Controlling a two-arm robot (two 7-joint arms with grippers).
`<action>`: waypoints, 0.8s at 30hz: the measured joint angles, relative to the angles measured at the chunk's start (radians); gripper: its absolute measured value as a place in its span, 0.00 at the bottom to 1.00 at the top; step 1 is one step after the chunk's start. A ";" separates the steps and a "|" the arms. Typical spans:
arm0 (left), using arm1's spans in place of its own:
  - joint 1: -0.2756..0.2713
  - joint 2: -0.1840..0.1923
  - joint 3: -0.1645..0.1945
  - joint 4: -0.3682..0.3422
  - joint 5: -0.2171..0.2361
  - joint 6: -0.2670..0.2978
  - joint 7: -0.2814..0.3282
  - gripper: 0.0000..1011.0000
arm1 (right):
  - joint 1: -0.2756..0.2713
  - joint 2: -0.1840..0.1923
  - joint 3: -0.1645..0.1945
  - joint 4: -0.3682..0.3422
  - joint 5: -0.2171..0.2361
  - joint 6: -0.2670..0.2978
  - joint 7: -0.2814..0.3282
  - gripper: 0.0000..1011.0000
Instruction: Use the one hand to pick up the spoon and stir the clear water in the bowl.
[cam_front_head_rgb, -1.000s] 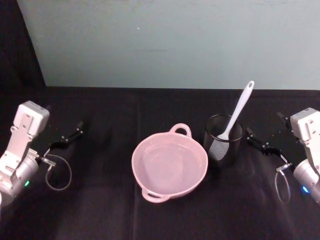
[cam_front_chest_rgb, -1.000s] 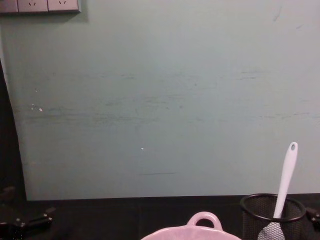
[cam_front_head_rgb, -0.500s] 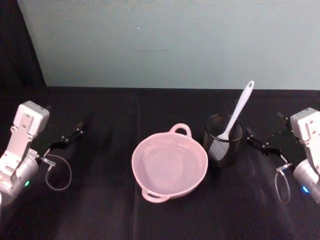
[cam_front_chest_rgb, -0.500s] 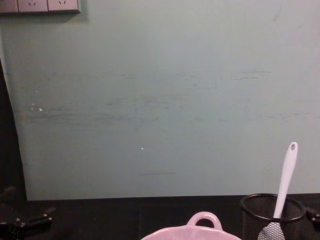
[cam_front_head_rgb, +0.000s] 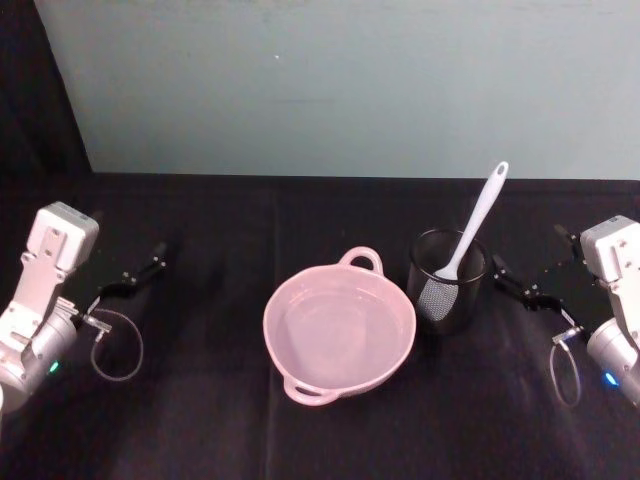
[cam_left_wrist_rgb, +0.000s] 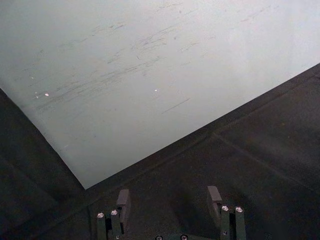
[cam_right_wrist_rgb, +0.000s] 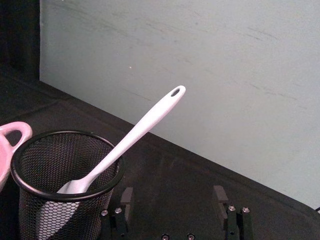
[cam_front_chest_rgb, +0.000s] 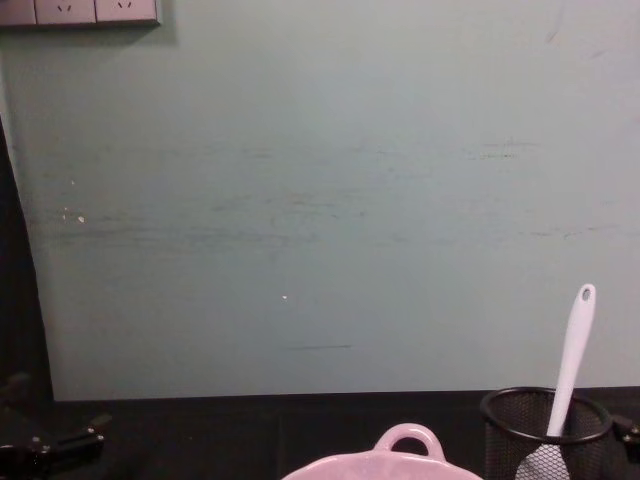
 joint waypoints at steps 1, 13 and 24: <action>0.000 0.000 0.000 0.000 0.000 0.000 0.000 0.99 | 0.000 0.000 0.000 0.000 0.000 0.000 0.000 0.99; 0.000 0.000 0.000 0.000 0.000 0.000 0.000 0.99 | -0.007 -0.002 0.010 -0.005 0.001 -0.002 -0.001 0.99; 0.000 0.000 0.000 0.000 0.000 0.000 0.000 0.99 | -0.104 0.009 0.107 -0.098 0.099 0.006 0.020 0.99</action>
